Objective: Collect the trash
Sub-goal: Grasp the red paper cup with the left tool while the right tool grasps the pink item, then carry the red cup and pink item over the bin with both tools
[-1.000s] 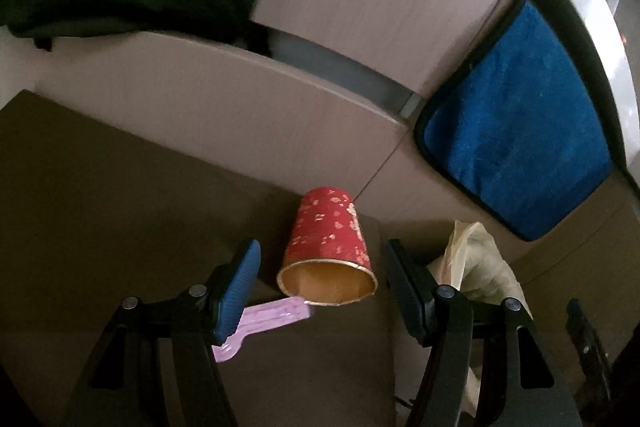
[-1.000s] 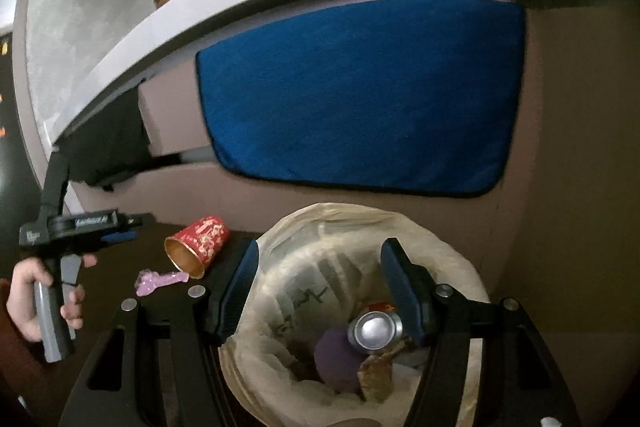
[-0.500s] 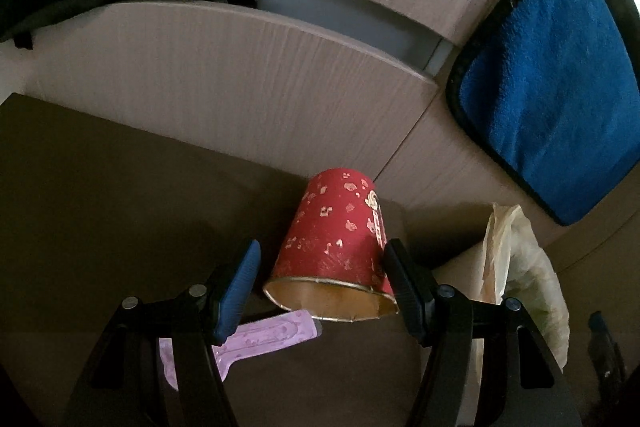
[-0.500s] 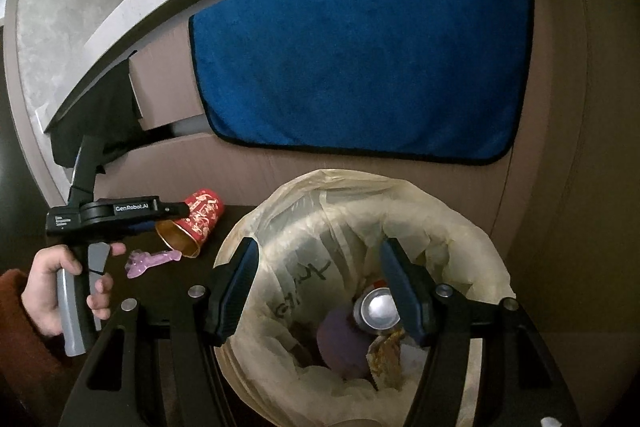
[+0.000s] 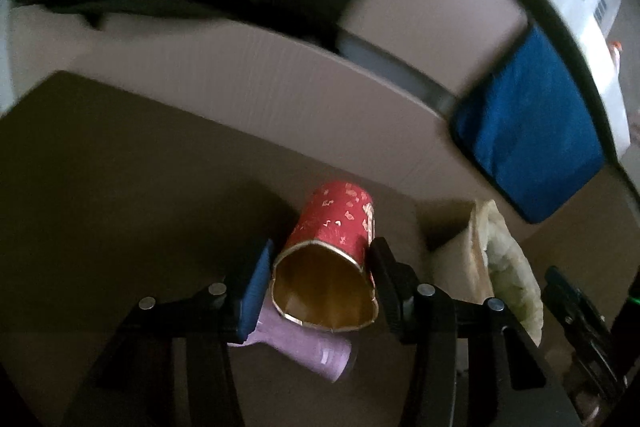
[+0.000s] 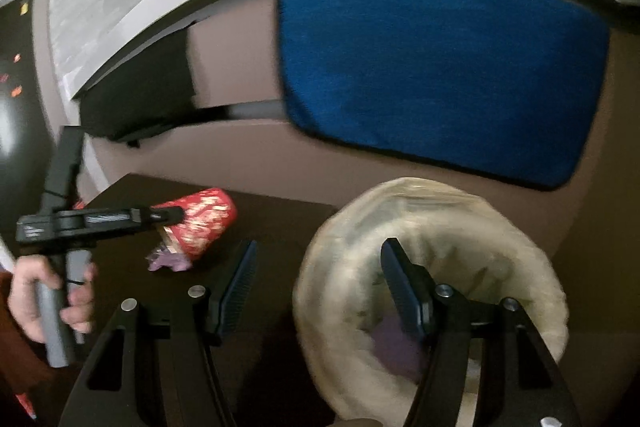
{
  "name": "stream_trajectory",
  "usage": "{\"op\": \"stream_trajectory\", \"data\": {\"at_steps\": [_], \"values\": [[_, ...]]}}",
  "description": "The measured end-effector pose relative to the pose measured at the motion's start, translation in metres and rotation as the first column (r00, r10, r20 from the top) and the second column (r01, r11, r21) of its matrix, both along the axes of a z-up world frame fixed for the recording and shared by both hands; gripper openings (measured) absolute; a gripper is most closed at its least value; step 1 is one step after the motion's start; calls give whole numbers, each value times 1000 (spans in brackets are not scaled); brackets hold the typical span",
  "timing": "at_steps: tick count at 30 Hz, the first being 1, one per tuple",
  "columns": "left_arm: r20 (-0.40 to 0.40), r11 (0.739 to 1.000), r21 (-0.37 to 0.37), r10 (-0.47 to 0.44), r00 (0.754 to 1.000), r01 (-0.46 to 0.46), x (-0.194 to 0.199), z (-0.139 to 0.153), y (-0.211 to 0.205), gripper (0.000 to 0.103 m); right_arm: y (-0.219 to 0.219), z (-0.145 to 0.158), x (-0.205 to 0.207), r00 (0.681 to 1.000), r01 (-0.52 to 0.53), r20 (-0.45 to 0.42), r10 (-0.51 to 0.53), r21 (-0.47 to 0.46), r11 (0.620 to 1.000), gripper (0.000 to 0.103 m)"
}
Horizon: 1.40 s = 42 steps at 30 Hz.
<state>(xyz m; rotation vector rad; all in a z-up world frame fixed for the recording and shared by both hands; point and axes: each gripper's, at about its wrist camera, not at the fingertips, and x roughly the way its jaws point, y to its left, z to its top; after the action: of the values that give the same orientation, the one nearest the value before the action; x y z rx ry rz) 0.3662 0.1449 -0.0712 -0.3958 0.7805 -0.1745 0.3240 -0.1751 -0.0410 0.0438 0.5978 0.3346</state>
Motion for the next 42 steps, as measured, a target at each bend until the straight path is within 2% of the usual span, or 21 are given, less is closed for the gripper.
{"op": "stream_trajectory", "data": {"at_steps": [3,7,10,13,17,20,24,30,37,39,42], "values": [[36,998,44,47,998,-49,-27,10,32,50,26,-2,9,998,-66,-23,66,5,998,61],[79,992,62,108,991,-114,-62,23,78,50,66,-9,24,981,-172,-82,175,37,984,61],[137,980,85,168,976,-181,-85,31,101,50,98,-15,29,963,-247,-100,249,38,968,61],[195,957,116,241,951,-267,-110,37,125,50,135,-23,29,941,-322,-108,319,-8,947,61],[241,937,138,283,928,-322,-131,37,144,50,179,-37,27,911,-398,-134,389,-45,916,60],[263,926,164,290,920,-339,-137,32,146,50,208,-47,27,901,-423,-149,407,-96,901,59],[253,925,177,287,924,-336,-145,22,151,50,230,-62,29,898,-428,-184,399,-161,889,58],[235,924,194,282,930,-329,-152,8,149,50,242,-69,37,902,-413,-221,370,-192,891,56],[262,917,222,271,926,-331,-158,13,139,50,258,-81,44,893,-424,-257,369,-208,881,50],[275,914,238,261,925,-329,-161,16,133,50,254,-82,42,892,-424,-260,370,-197,884,43],[289,914,250,245,926,-320,-162,22,125,50,246,-74,36,896,-414,-244,372,-155,897,43]]}}
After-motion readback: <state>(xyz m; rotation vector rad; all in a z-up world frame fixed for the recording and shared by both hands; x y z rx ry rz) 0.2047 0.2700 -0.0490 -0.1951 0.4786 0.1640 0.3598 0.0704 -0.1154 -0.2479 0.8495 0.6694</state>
